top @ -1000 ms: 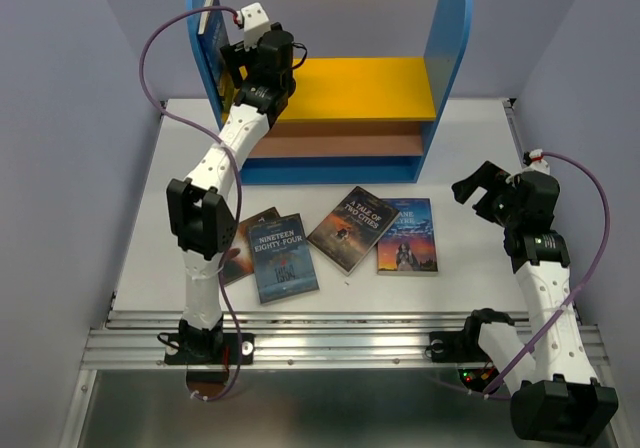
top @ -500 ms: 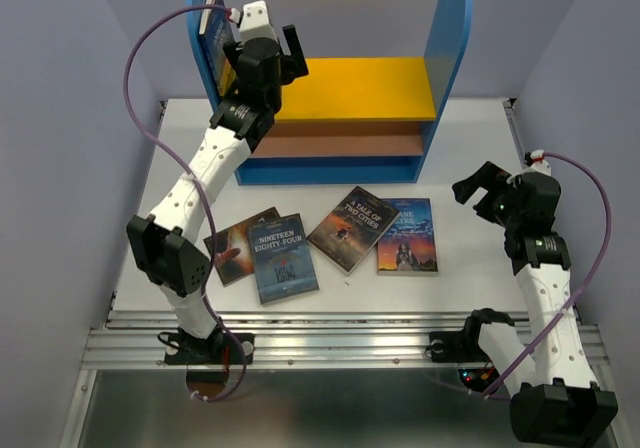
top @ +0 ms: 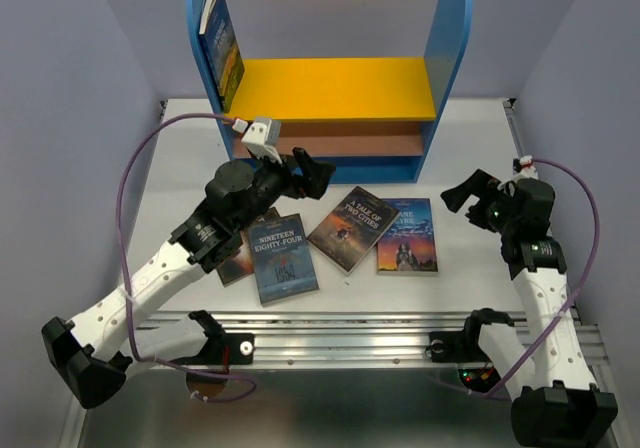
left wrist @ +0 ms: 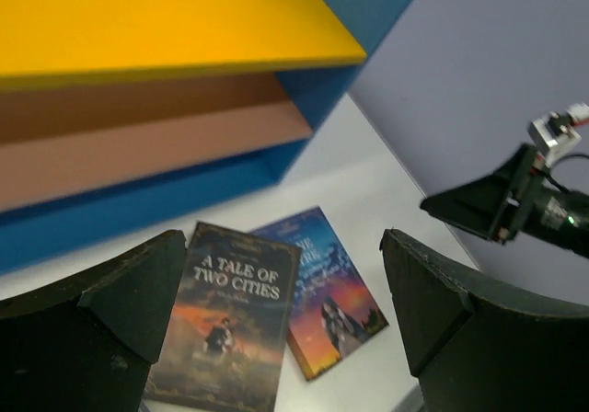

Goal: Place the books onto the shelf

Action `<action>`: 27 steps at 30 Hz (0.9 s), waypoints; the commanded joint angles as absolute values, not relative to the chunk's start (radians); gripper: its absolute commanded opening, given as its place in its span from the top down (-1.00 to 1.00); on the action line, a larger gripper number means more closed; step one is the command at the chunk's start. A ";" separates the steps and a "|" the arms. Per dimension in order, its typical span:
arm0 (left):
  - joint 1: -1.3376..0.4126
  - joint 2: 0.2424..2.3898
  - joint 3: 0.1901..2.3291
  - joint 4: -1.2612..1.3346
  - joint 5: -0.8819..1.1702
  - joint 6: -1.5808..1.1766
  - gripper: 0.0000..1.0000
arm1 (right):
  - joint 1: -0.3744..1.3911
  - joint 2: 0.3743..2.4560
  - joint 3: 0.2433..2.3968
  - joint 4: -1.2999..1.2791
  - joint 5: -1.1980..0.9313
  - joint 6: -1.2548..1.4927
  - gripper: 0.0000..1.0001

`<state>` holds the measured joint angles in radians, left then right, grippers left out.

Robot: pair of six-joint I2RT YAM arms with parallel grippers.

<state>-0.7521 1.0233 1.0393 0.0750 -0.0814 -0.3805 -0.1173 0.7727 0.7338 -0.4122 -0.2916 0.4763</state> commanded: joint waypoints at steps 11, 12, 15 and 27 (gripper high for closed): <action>-0.782 1.000 0.565 0.391 0.055 -0.534 -0.98 | 0.483 0.880 0.539 -0.157 -0.120 0.753 -1.00; -0.778 1.034 0.554 0.431 0.063 -0.532 -0.98 | 0.512 0.896 0.528 -0.111 -0.115 0.793 -1.00; -0.753 1.098 0.581 0.462 0.121 -0.485 -0.98 | 0.581 0.954 0.503 -0.058 -0.057 0.834 -1.00; -0.569 1.472 0.702 0.563 0.460 -0.426 -0.98 | 0.782 1.141 0.454 0.202 0.144 1.041 -1.00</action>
<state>-0.5713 1.4479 0.6418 0.4706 0.3122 -0.4686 0.7567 1.1110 0.4580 0.0742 0.0364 0.9672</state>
